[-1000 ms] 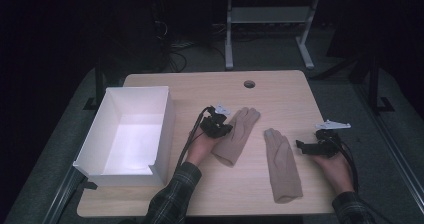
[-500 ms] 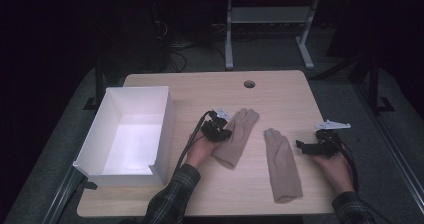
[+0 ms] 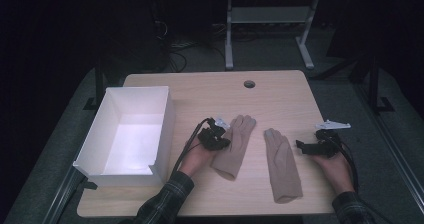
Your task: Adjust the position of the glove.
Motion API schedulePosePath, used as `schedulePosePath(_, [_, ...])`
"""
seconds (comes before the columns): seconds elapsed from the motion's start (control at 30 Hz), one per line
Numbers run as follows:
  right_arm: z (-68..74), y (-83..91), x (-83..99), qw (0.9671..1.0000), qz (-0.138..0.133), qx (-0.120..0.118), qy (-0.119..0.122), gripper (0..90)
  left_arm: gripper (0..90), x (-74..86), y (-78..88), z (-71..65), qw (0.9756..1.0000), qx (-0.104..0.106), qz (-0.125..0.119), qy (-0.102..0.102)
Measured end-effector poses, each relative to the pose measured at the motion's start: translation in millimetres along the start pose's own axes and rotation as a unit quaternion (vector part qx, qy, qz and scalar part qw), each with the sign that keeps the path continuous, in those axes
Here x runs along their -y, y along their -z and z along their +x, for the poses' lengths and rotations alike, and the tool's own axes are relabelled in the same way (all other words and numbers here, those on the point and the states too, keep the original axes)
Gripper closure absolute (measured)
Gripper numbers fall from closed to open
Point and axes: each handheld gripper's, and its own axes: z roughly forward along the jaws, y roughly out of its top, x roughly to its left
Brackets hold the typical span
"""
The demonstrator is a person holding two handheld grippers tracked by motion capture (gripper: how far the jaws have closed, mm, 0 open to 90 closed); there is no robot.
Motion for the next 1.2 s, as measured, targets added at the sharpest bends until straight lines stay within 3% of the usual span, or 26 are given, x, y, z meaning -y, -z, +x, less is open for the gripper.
schedulePosePath(0.33, [0.3, -0.1, -0.1, 1.0000, 0.000, -0.001, 0.002, 8.7, 89.7, 18.1, 15.9, -16.2, 0.9997, 0.013, 0.016, -0.014])
schedulePosePath(0.57, [0.5, -0.1, -0.1, 1.0000, 0.000, -0.002, 0.003, 8.7, 89.6, 32.5, 26.7, -23.7, 0.9995, 0.028, 0.015, -0.010])
schedulePosePath(0.67, [0.5, -0.1, -0.1, 1.0000, 0.000, -0.002, 0.003, 8.7, 88.9, 34.1, 28.1, -21.8, 0.9993, 0.035, 0.005, 0.009])
schedulePosePath(0.73, [0.5, -0.1, -0.2, 1.0000, 0.000, -0.002, 0.003, 8.7, 83.1, 31.8, 31.3, -20.8, 0.9993, 0.033, -0.006, 0.014])
schedulePosePath(0.97, [0.6, -0.1, -0.2, 1.0000, 0.000, -0.002, 0.003, 8.7, 63.3, 19.1, 36.7, -4.3, 0.9987, -0.015, -0.036, 0.031])
schedulePosePath(1.1, [0.6, -0.1, -0.2, 1.0000, 0.000, -0.003, 0.003, 8.7, 59.2, 18.1, 30.1, 8.2, 0.9979, -0.017, -0.038, 0.049])
schedulePosePath(1.2, [0.5, -0.2, -0.1, 1.0000, 0.000, -0.003, 0.004, 8.7, 56.6, 21.1, 23.7, 8.9, 0.9979, -0.010, -0.028, 0.057])
